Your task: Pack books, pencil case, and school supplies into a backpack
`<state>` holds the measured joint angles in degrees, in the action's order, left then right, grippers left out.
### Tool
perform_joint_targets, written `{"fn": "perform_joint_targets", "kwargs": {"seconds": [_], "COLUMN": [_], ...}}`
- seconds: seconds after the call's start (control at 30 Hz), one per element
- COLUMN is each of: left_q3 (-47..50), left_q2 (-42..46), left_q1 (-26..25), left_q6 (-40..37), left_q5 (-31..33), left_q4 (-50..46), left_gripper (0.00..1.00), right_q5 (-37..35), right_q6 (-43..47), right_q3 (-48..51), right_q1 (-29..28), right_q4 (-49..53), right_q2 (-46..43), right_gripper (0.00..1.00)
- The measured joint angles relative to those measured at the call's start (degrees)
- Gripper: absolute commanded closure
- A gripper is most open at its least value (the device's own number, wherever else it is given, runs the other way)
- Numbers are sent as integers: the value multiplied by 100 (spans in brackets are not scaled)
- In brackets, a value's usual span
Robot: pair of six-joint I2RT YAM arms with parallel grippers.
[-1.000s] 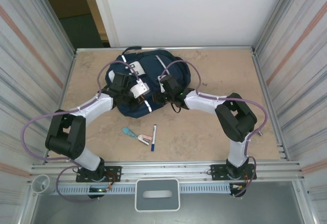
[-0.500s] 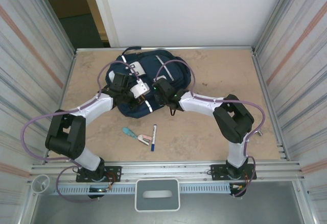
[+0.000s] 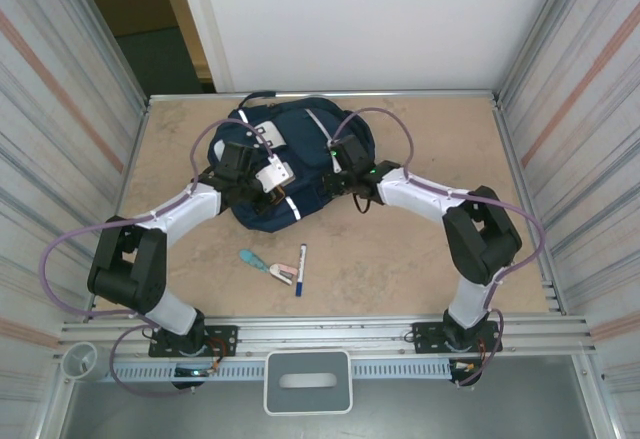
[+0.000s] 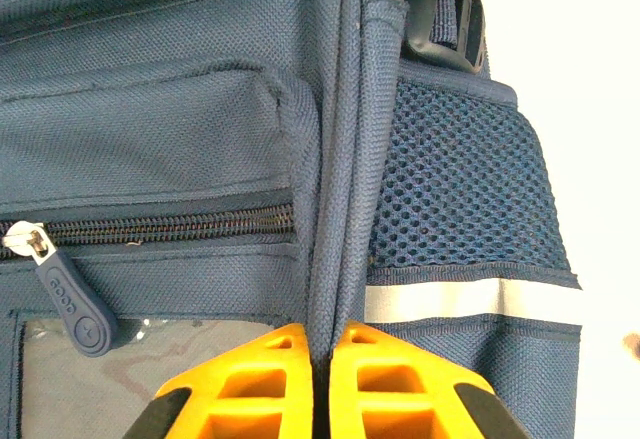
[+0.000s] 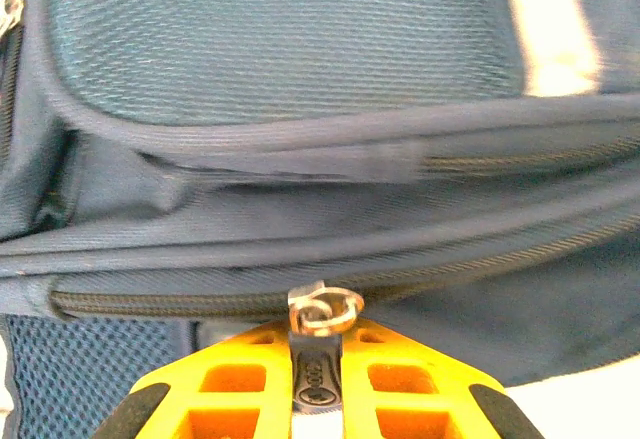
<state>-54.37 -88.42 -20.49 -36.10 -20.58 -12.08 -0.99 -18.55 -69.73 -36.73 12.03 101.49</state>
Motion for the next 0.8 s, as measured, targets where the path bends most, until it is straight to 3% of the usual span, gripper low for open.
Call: {"fn": "perform_joint_targets", "kwargs": {"seconds": [0.23,0.4,0.6,0.8], "left_q3": [105,168,227,227], "left_q2": [107,197,240,240], "left_q1": [31,72,105,105], "left_q6": [-101,-138,-157,-160], "left_q5": [0,-94,-151,-155], "left_q4": [13,31,31,28], "left_gripper": [100,100,100,100], "right_q5": [1255,1766,1934,1580], "right_q6": [-334,-348,-107,251], "right_q3": [293,302,365,640], "right_q1": [979,1202,1202,1222], "right_q4": [-90,-282,-446,-511], "right_q2": [-133,-55,-22,-247], "right_gripper": [100,99,67,54]}}
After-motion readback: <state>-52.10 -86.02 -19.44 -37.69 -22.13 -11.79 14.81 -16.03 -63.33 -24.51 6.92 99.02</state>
